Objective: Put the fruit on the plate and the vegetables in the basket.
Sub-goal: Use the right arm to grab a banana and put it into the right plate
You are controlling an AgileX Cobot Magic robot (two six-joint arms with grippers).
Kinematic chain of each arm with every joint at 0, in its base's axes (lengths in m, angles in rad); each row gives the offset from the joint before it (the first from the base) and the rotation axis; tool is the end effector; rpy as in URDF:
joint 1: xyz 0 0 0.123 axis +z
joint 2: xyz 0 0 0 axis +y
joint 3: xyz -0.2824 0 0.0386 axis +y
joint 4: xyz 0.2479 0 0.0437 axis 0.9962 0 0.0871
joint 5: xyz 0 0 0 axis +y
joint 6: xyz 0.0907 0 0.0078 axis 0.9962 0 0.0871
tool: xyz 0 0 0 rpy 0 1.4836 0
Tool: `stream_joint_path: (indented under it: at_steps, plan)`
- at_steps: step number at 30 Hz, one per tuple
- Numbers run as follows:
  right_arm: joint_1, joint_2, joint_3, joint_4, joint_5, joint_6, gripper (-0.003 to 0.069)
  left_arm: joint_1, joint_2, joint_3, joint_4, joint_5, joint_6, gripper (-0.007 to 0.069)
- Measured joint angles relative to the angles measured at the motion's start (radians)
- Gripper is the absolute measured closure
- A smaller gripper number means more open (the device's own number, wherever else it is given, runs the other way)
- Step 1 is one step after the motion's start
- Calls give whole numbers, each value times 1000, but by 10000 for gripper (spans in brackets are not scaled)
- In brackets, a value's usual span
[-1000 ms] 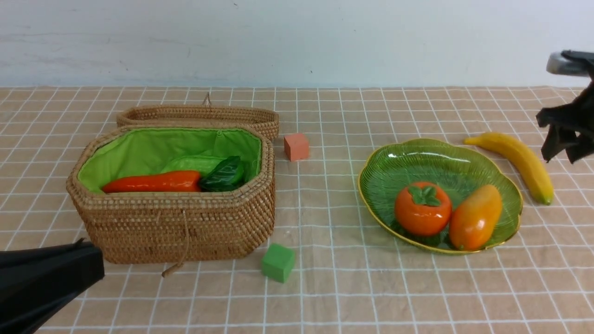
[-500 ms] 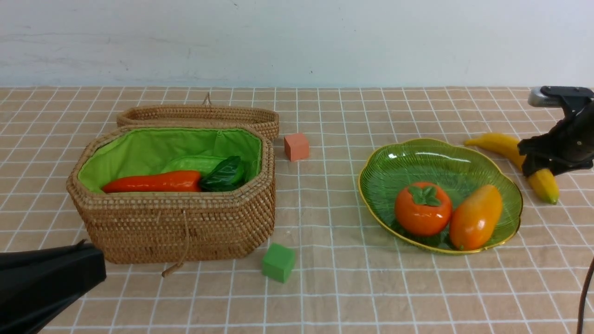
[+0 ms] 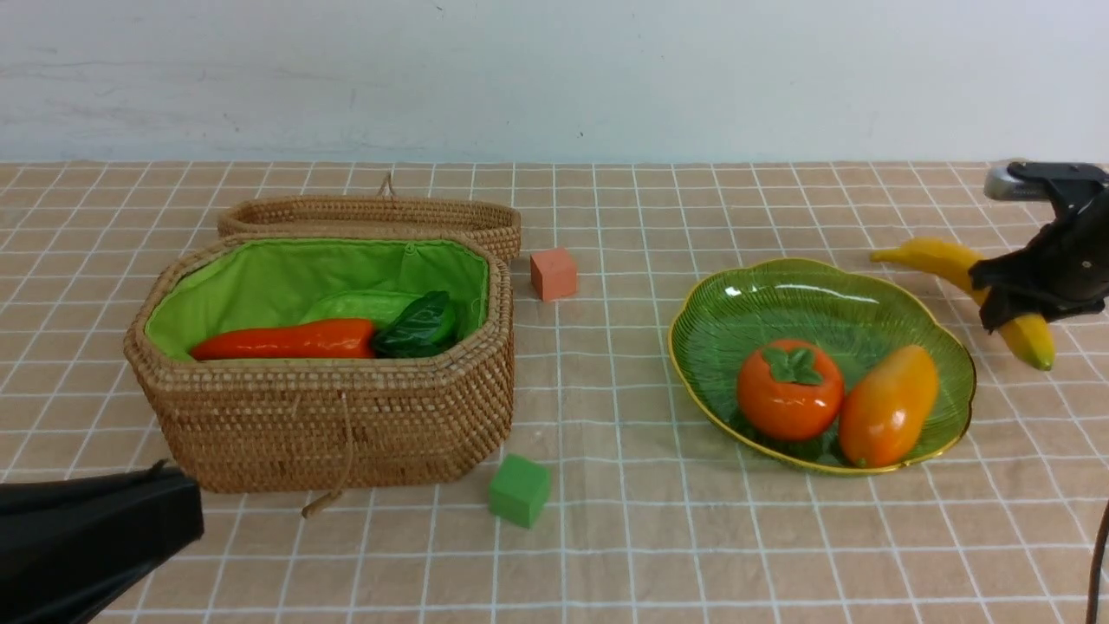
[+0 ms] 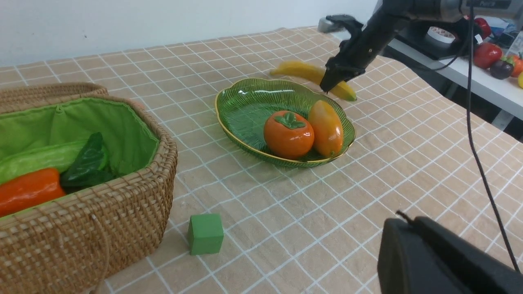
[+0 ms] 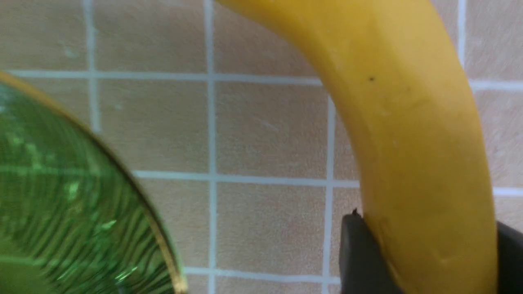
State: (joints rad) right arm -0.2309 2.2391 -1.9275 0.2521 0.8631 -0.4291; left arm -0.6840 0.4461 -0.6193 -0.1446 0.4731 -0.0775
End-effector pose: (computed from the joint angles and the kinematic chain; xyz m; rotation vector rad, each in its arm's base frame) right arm 0.4881 -0.0970 0.2078 -0.1058 2.6102 0.0794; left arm 0.0639 -0.0599 0.3465 0.4809 1.7688 -0.6940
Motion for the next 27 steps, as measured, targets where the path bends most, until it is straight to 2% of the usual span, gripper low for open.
stream_joint_path:
  at_steps: [2,3,5,6,8,12,16,23,25,27]
  plan:
    - [12,-54,0,52,17,-162,343,0,0,0,0,8,0,631]
    - [23,-87,-1,93,43,-283,343,0,0,0,0,10,0,631]
    - [61,-147,-8,207,156,-609,343,0,0,0,0,11,0,631]
    - [80,-154,-9,236,206,-721,343,0,0,0,0,11,0,631]
    - [117,-146,-5,262,256,-825,343,0,0,0,0,13,0,629]
    - [160,-112,-1,250,238,-832,343,0,0,0,0,18,0,630]
    - [206,-91,-1,168,190,-812,331,0,0,0,0,26,0,630]
    - [233,-90,-1,112,177,-746,120,0,0,0,2,36,5,627]
    - [232,-98,-1,98,180,-703,86,0,0,0,9,36,15,627]
    - [232,-117,-1,85,193,-658,82,0,0,0,22,36,26,627]
